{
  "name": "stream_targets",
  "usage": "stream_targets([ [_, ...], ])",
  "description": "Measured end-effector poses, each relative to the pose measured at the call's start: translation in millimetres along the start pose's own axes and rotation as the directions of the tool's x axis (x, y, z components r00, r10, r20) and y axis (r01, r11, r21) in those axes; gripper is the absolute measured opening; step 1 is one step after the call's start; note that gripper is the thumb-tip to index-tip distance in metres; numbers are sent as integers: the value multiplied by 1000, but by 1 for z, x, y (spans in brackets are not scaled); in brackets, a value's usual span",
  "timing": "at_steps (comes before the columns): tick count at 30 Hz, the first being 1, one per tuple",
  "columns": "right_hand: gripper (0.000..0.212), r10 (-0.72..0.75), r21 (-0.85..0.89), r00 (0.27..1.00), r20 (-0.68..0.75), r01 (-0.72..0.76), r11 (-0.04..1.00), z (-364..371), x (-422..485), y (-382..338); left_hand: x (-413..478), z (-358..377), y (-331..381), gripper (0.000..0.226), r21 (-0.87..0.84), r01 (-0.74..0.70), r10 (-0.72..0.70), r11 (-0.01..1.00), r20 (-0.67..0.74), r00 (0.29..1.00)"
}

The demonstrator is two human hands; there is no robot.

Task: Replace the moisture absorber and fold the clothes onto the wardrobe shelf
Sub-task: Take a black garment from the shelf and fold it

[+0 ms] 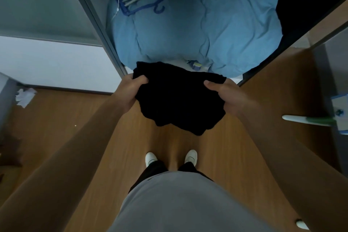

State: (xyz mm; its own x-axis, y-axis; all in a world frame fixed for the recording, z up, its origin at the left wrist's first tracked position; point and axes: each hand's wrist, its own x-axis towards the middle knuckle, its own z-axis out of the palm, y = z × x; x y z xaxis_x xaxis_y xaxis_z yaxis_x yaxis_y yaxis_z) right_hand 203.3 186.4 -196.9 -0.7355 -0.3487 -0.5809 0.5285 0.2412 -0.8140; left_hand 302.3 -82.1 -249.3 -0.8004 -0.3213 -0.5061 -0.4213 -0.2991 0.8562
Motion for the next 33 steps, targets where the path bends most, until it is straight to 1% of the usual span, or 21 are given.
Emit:
stream_targets([
  [3,30,-18,-98,999,-51,12,995,4,3,2,0,2,-5,30,91,-46,50,995,-43,998],
  [4,29,-22,-119,998,-65,14,993,5,4,2,-1,3,-5,34,103,-61,68,993,-67,995],
  [6,30,-37,-123,995,-98,24,992,7,7,3,0,0,-3,51,126,-100,114,987,-108,988],
  [8,46,-63,-117,985,-158,45,992,9,11,1,2,-4,3,74,150,-164,181,975,-109,977],
  [10,71,-117,-189,976,-185,81,979,11,14,-4,5,-6,11,89,207,-231,246,951,-48,968],
  [12,84,-187,-297,978,-89,153,943,15,18,-9,6,-8,21,87,338,-306,315,890,31,949],
  [14,87,-177,-468,982,60,185,864,24,21,-13,8,-12,34,80,450,-362,359,817,95,928],
  [15,86,-146,-582,982,118,187,791,31,23,-15,9,-15,41,78,475,-367,356,799,117,927],
  [16,79,-120,-701,982,148,190,688,39,26,-17,10,-19,49,77,503,-365,348,783,131,928],
  [17,66,-125,-806,981,146,191,560,46,29,-20,11,-23,57,75,537,-361,340,762,142,930],
  [18,50,-166,-882,978,122,184,434,53,32,-24,13,-27,64,73,574,-355,328,738,155,932],
  [19,39,-226,-927,970,87,162,339,59,34,-29,15,-31,72,70,603,-345,308,719,169,936],
  [20,34,-284,-947,958,50,136,292,63,35,-35,16,-36,80,66,622,-330,279,710,182,943],
  [22,30,-376,-950,927,8,125,287,67,35,-51,15,-46,95,62,661,-293,201,691,213,956],
  [24,21,-458,-944,889,22,169,282,71,36,-69,12,-57,109,66,723,-261,144,640,221,965],
  [25,17,-487,-942,873,38,194,275,73,38,-79,11,-62,117,69,750,-262,146,608,219,965],
  [27,18,-534,-939,842,76,240,245,80,40,-98,11,-69,133,64,813,-296,227,502,207,952],
  [29,18,-586,-923,803,105,298,242,86,40,-118,9,-74,152,46,888,-311,393,338,168,904],
  [30,16,-612,-915,782,114,323,242,90,39,-127,9,-78,161,38,913,-293,472,284,133,872],
  [31,12,-638,-911,761,117,337,236,93,38,-136,9,-82,170,35,927,-273,535,257,99,839],
  [33,10,-681,-916,725,105,336,217,100,36,-154,11,-94,185,40,933,-265,618,245,61,784],
])
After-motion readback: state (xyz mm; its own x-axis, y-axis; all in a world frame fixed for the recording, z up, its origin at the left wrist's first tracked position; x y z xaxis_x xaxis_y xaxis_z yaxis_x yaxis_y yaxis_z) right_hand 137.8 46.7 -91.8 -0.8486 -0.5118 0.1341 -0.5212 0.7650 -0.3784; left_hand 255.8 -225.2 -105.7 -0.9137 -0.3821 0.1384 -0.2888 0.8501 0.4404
